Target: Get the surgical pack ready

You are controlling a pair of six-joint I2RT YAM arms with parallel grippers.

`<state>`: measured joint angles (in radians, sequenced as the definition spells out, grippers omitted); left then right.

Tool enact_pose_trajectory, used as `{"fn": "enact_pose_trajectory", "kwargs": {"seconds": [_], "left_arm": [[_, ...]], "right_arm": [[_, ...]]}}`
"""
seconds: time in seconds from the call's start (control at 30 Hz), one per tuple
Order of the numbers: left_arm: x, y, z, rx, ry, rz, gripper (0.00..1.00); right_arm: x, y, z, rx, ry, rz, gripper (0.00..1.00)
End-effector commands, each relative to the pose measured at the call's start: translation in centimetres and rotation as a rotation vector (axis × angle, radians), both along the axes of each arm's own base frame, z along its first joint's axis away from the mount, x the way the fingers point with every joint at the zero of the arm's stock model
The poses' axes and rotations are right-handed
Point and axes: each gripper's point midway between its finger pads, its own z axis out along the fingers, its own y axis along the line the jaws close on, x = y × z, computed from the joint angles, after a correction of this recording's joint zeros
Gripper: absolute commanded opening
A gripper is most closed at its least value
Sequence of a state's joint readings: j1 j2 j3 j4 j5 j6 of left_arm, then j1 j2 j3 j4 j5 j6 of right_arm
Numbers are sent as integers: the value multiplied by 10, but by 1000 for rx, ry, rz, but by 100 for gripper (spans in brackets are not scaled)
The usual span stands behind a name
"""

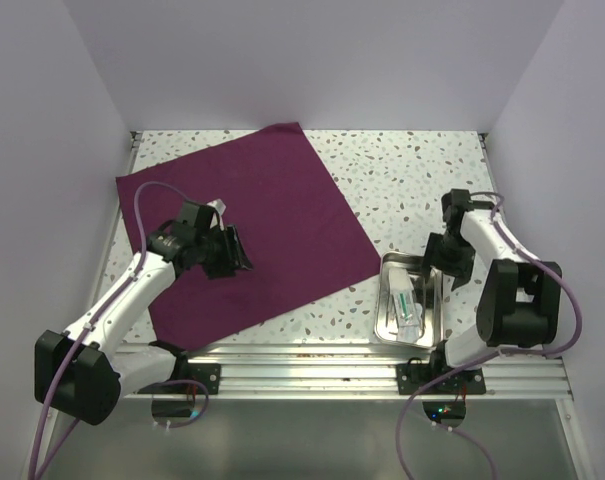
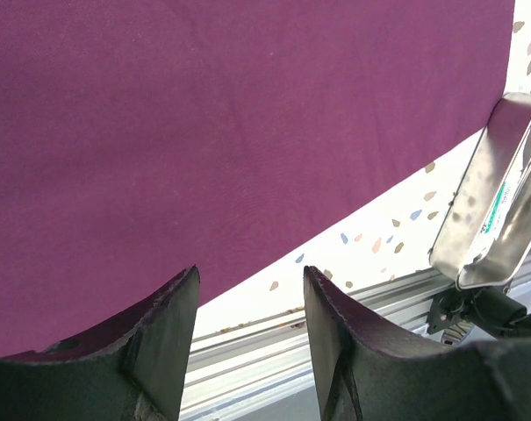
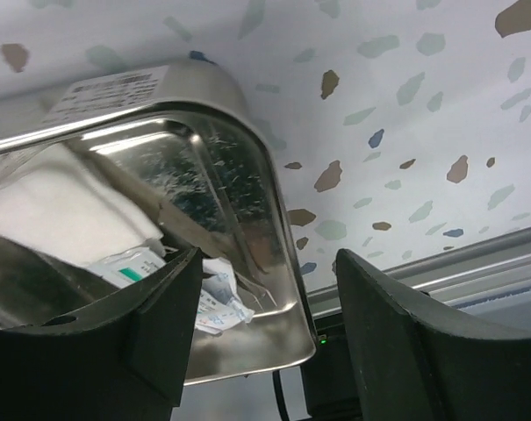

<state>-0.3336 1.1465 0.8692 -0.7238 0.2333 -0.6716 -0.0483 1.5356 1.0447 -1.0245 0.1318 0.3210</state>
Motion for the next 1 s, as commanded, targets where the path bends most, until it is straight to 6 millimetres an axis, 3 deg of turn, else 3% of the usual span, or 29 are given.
{"fn": "enact_pose_trajectory", "kwargs": {"seconds": [0.0,0.17,0.2,0.6,0.8,0.97], "left_arm": [[2,0,8,-19,-33,-9,55],[-1,1,4,-10,-24,-18,55],[-1,1,4,-8,-27,-23,55],[2,3,4,6,-38,-29,55],[7,1,9,12,-45,-37,55],[16,10,22,64,-57,1,55]], "right_arm": [[1,-5,-11,10,-1,-51,65],[4,-2,-25,49,56,-65,61],[3,0,-28,62,68,-63,52],[-10,4,-39,83,131,-67,4],[-7,3,-26,82,113,-68,0],[11,4,16,91,10,-75,0]]}}
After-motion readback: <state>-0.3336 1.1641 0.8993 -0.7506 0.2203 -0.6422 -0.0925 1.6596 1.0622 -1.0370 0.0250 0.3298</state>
